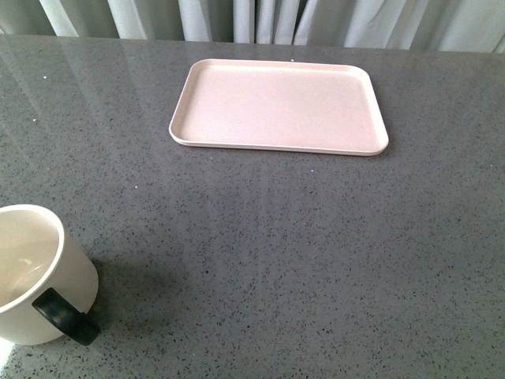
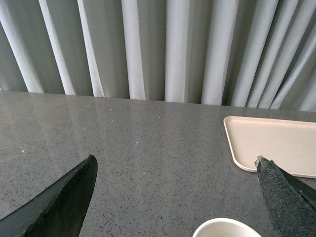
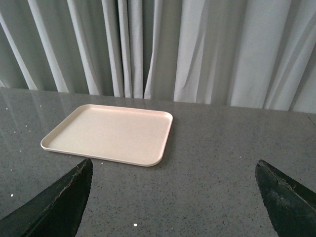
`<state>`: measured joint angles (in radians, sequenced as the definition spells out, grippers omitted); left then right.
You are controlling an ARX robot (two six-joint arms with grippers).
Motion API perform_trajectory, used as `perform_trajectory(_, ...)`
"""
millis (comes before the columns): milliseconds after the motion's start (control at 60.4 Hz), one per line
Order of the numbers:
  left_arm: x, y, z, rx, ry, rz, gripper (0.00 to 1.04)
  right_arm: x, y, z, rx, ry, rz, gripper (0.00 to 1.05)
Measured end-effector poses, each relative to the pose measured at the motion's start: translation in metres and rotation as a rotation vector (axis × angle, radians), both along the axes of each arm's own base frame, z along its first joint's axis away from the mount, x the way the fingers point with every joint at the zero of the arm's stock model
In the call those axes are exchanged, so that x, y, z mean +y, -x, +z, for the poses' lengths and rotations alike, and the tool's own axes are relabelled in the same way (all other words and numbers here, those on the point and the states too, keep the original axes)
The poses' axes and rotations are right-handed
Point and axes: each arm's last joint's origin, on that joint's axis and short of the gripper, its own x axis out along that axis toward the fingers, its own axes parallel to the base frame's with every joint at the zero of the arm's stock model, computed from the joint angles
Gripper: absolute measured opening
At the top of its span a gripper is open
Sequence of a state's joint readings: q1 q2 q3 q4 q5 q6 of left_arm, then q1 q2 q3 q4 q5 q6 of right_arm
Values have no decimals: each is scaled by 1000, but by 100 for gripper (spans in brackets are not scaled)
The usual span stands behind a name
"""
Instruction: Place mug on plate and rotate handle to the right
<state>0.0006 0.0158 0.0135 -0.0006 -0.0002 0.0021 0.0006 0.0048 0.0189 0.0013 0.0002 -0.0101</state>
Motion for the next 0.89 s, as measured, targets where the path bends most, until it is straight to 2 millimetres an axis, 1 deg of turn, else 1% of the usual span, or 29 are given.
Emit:
perform_trajectory(778, 0, 0, 0, 0, 0, 0, 96, 0, 0, 0, 0, 0, 0, 96)
perform_trajectory(811, 0, -1, -1, 35, -10, -23, 96, 0, 0, 0, 0, 0, 0, 96)
perform_trajectory(844, 0, 0, 0, 178, -28, -120, 96, 0, 0, 0, 0, 0, -2, 96)
perform_trajectory(861, 1, 0, 0, 220, -26, -123, 96, 0, 0, 0, 0, 0, -2, 96)
perform_trajectory(878, 1, -1, 2, 300, -29, -181, 96, 0, 0, 0, 0, 0, -1, 96)
perform_trajectory(894, 1, -2, 3, 338, -22, -197, 96, 0, 0, 0, 0, 0, 1, 96)
